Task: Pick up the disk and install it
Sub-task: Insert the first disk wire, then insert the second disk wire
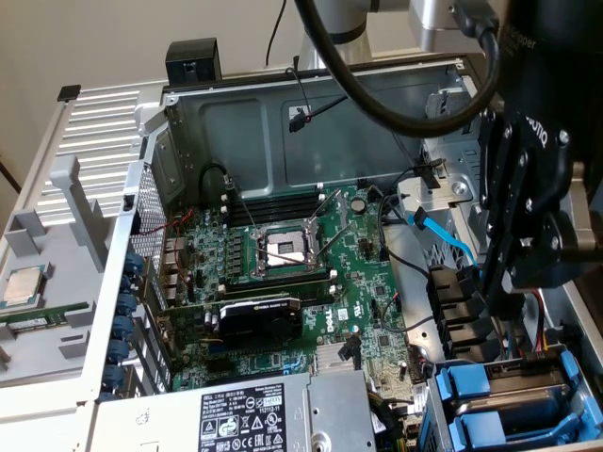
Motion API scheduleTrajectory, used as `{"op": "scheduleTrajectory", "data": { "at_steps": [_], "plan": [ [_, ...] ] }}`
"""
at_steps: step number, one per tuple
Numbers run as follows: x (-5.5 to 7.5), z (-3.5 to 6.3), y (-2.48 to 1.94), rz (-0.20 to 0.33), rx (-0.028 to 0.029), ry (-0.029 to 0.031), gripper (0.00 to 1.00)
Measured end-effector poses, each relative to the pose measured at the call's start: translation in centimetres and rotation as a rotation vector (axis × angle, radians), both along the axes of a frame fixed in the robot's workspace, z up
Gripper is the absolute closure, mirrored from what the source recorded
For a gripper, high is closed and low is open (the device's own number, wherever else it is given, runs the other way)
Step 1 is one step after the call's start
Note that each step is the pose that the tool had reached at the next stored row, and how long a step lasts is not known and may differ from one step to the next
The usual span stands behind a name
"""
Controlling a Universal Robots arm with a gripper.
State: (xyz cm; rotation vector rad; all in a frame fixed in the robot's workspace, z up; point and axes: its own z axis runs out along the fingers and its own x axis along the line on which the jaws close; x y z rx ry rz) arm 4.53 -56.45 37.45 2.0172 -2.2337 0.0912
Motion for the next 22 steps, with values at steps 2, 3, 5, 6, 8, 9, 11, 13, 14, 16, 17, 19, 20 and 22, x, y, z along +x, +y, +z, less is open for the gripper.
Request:
{"op": "scheduleTrajectory", "data": {
  "at_steps": [2, 3, 5, 6, 8, 9, 11, 13, 14, 16, 17, 19, 20, 22],
  "plan": [
    [0.0, -0.01, 0.0, 0.0, 0.0001, 0.0, 0.84],
    [0.0, -0.01, 0.0, 0.0, 0.0003, -0.0001, 0.84],
    [0.0, -0.02, -0.03, 0.0, 0.0012, 0.0, 0.84],
    [0.0, -0.02, -0.07, 0.0, 0.0025, 0.0, 0.84],
    [0.0, -0.01, -0.21, 0.0, 0.0059, 0.0, 0.84],
    [0.0, 0.0, -0.27, 0.0, 0.0074, 0.0001, 0.84],
    [0.0, 0.0, -0.4, 0.0, 0.0117, 0.0002, 0.84],
    [0.0, -0.01, -0.61, 0.0, 0.0177, 0.0001, 0.84],
    [0.0, 0.0, -0.71, 0.0, 0.0193, 0.0002, 0.84],
    [0.0, -0.01, -0.85, 0.0, 0.0212, 0.0002, 0.84],
    [0.0, 0.0, -0.95, 0.0, 0.0224, 0.0002, 0.84],
    [0.0, -0.01, -1.12, 0.0, 0.0259, 0.0002, 0.84],
    [0.1, 0.0, -1.19, 0.0, 0.0273, 0.0002, 0.84],
    [0.1, 0.0, -1.36, 0.0, 0.033, 0.0002, 0.84]
  ]
}}
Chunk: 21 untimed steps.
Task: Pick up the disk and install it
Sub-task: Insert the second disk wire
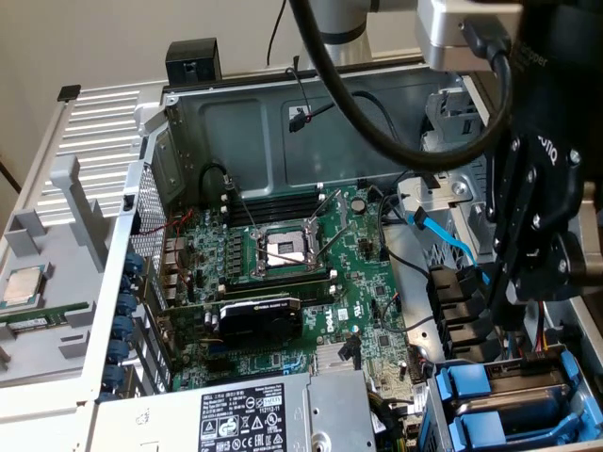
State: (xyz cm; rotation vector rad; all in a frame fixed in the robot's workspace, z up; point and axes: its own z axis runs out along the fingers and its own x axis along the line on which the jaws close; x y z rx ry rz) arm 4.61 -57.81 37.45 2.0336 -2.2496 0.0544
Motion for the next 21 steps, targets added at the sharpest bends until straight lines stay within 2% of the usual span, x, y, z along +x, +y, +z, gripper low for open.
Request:
{"op": "scheduleTrajectory", "data": {
  "at_steps": [3, 8, 9, 10, 16, 21],
  "plan": [
    [0.0, -0.01, -0.35, 0.0, 0.0208, 0.0, 0.84],
    [0.0, -0.06, -1.23, 0.0, 0.0688, 0.0, 0.84],
    [0.0, -0.06, -1.43, 0.0, 0.0774, 0.0, 0.84],
    [0.0, -0.08, -1.61, 0.0, 0.0827, 0.0, 0.84],
    [0.0, -0.31, -2.6, 0.0, 0.0963, -0.0001, 0.84],
    [0.0, -0.66, -2.91, 0.0, 0.1034, 0.0, 0.84]
  ]
}}
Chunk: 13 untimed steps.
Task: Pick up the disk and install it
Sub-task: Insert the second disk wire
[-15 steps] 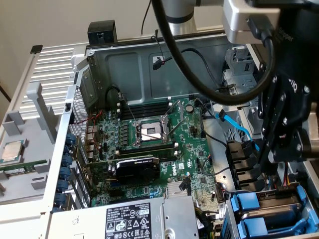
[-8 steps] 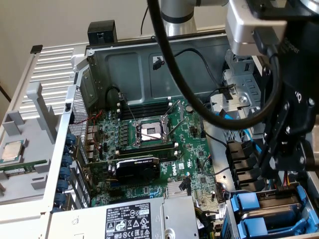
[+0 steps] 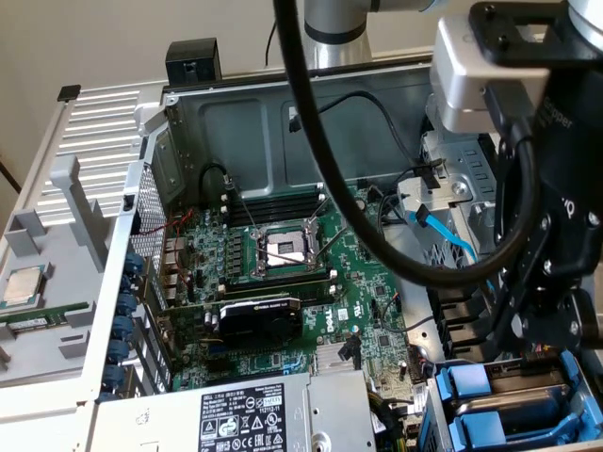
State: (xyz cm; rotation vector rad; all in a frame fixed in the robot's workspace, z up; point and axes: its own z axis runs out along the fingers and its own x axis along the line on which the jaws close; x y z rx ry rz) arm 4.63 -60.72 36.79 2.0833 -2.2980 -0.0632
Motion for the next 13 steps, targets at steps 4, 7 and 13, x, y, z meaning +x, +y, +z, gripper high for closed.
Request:
{"op": "scheduleTrajectory", "data": {
  "at_steps": [4, 7, 13],
  "plan": [
    [0.0, -0.21, -0.1, 0.0, 0.0073, -0.0014, 0.84],
    [0.0, -0.28, -0.1, 0.0, 0.013, -0.0068, 0.84],
    [0.01, -0.39, -0.1, 0.0, 0.0236, -0.0239, 0.84]
  ]
}}
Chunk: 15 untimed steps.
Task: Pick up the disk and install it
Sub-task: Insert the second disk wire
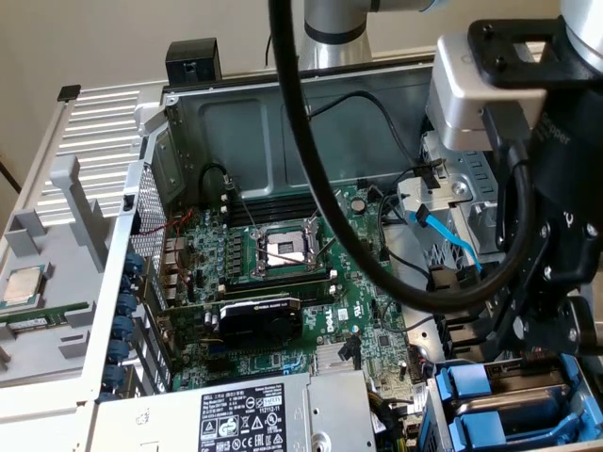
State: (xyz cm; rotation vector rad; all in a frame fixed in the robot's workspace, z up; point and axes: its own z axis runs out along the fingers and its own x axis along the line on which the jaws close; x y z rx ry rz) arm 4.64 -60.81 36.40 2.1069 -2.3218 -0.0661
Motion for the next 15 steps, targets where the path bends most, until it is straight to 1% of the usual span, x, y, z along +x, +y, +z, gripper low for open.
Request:
{"op": "scheduleTrajectory", "data": {
  "at_steps": [1, 3, 5, 8, 11, 13, 15],
  "plan": [
    [-0.01, -0.01, 0.0, 0.0, 0.0003, -0.0018, 0.84],
    [-0.01, -0.02, -0.01, 0.0, 0.0001, -0.009, 0.84],
    [-0.04, -0.06, 0.01, 0.0, 0.0005, -0.0134, 0.84],
    [-0.14, -0.08, 0.03, 0.003, 0.0003, -0.0162, 0.84],
    [-0.18, -0.1, 0.04, 0.022, 0.0005, -0.0201, 0.84],
    [-0.19, -0.1, 0.05, 0.035, 0.0023, -0.0239, 0.84],
    [-0.19, -0.15, 0.05, 0.041, 0.0051, -0.0257, 0.84]
  ]
}}
